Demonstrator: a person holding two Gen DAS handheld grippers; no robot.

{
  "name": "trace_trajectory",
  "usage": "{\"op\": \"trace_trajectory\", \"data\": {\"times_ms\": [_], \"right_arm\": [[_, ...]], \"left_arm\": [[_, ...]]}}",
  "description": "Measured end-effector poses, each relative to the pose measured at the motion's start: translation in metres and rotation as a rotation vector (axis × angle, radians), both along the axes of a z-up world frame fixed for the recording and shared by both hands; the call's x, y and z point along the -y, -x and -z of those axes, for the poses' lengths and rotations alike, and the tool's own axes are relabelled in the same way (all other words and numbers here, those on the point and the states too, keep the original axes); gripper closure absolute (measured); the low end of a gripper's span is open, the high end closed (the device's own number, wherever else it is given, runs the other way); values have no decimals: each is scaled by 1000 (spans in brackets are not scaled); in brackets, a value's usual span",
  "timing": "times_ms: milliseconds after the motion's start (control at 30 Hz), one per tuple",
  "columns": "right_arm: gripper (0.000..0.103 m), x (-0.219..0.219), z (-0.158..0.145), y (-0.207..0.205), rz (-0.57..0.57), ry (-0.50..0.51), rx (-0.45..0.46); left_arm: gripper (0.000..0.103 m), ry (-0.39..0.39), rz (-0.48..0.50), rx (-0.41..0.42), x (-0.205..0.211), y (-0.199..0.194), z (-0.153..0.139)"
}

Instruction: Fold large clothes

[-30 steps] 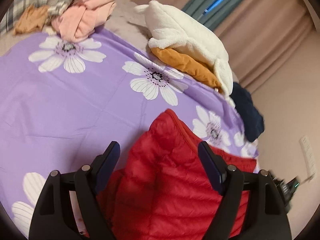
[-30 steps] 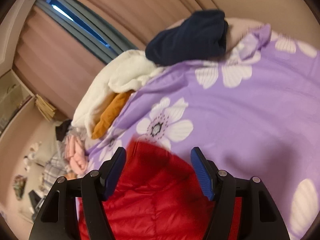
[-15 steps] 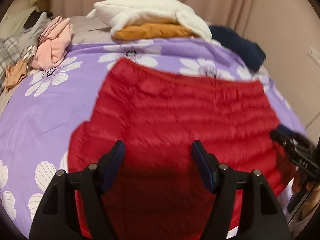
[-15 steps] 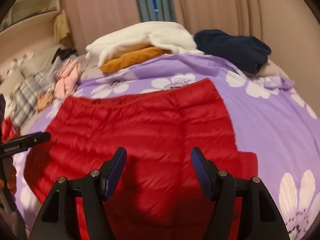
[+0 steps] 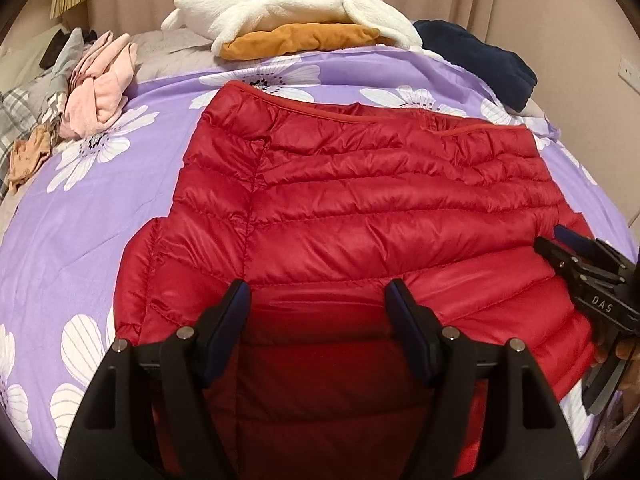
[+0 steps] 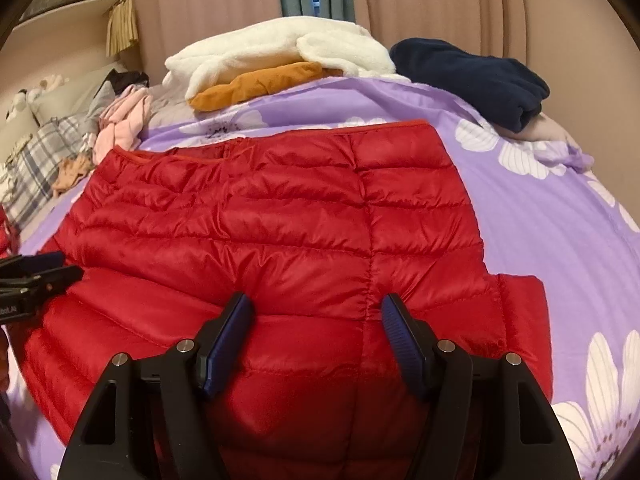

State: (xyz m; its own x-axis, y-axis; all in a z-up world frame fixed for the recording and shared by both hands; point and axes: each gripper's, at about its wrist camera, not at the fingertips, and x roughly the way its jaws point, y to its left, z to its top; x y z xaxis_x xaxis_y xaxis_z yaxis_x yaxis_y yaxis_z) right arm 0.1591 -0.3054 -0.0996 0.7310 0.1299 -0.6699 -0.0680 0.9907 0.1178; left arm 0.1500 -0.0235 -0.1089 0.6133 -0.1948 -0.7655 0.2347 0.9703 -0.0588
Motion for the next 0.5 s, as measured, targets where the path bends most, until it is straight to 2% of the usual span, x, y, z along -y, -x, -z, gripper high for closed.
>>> {"op": "trace_trajectory", "data": {"times_ms": [100,267,433,500], "right_arm": [[36,2,-10,7,3,-17,-18],[36,17,-30,38,24,-70,23],[36,27,-39,64,40,-78,48],[36,28,-36,72,41,-62,48]], "left_arm": [[33,25,-13,10,-7,12,-13],[33,18,-15,60,-25,41,-30],[33,72,-34,58,-42,59,-29],[33,66,-33,44,-41,61,-21]]}}
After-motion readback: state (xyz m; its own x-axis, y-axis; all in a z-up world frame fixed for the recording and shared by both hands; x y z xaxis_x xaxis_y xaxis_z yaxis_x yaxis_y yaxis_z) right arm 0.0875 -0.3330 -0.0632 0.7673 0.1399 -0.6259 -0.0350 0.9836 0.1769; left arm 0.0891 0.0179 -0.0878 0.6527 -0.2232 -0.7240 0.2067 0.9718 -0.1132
